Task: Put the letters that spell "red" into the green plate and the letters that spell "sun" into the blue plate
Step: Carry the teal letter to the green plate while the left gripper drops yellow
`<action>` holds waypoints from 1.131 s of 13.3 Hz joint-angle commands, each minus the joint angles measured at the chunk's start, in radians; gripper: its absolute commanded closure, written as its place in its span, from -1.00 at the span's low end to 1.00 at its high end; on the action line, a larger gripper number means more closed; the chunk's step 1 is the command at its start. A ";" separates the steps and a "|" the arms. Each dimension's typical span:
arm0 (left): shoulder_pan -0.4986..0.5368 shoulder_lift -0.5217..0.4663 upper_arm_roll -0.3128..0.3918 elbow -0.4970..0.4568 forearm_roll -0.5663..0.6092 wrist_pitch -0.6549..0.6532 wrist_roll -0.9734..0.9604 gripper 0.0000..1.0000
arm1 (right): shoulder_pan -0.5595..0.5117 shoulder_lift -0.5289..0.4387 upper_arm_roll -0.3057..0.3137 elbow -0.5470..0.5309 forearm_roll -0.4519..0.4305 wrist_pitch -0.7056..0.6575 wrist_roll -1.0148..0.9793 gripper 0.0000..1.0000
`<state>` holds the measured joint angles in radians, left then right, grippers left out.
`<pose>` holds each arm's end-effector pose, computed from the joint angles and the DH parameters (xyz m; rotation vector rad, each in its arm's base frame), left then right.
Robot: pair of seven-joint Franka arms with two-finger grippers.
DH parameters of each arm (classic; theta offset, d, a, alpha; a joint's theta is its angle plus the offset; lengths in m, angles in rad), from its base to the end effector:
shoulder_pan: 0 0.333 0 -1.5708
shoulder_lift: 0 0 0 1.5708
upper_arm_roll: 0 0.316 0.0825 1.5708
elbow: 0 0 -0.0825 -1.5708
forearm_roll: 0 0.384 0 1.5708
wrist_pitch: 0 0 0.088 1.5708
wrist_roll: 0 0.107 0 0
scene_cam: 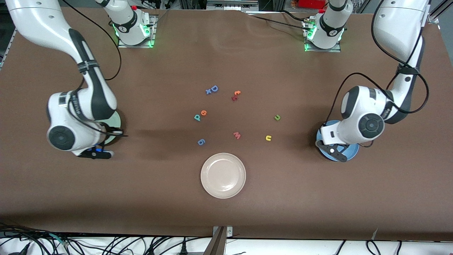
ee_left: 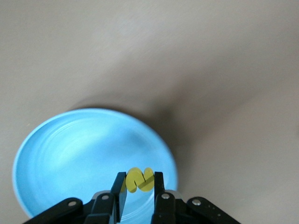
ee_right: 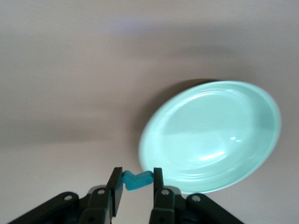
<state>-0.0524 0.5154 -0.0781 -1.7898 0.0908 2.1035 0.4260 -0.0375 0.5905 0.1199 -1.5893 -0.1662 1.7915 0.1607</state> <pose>0.6284 -0.0749 0.2496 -2.9799 0.9287 0.3165 0.6478 0.0306 0.2675 2.9617 -0.0260 -0.5538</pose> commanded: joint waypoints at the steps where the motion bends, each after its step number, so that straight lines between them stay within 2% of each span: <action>1: 0.040 0.024 -0.011 -0.003 0.032 0.000 0.043 0.66 | -0.002 -0.011 -0.074 -0.055 0.010 0.028 -0.166 0.55; 3: 0.074 0.040 -0.009 -0.008 0.032 0.004 0.094 0.67 | -0.021 -0.003 -0.095 -0.092 0.010 0.054 -0.226 0.55; 6: 0.172 0.064 -0.011 -0.034 0.066 0.062 0.150 0.67 | -0.059 0.002 -0.095 -0.171 0.010 0.100 -0.291 0.53; 11: 0.192 0.066 -0.017 -0.076 0.061 0.087 0.178 0.50 | -0.084 0.037 -0.097 -0.179 0.007 0.098 -0.332 0.42; 12: 0.192 0.066 -0.017 -0.074 0.061 0.087 0.180 -0.36 | -0.087 0.040 -0.097 -0.184 0.005 0.098 -0.337 0.40; 13: 0.192 0.063 -0.019 -0.071 0.063 0.079 0.181 -0.99 | -0.093 0.040 -0.097 -0.189 0.007 0.098 -0.337 0.31; 14: 0.187 0.054 -0.022 -0.068 0.061 0.066 0.181 -1.00 | -0.091 0.040 -0.097 -0.189 0.007 0.097 -0.337 -0.41; 15: 0.183 0.040 -0.022 -0.068 0.058 0.050 0.180 -1.00 | -0.091 0.040 -0.097 -0.187 0.007 0.095 -0.337 -0.99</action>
<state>0.1377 0.5947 -0.0982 -1.8478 0.1273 2.1793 0.5985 -0.1203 0.6413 0.0194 -1.7637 -0.1658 1.8867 -0.1547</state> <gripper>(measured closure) 0.480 0.652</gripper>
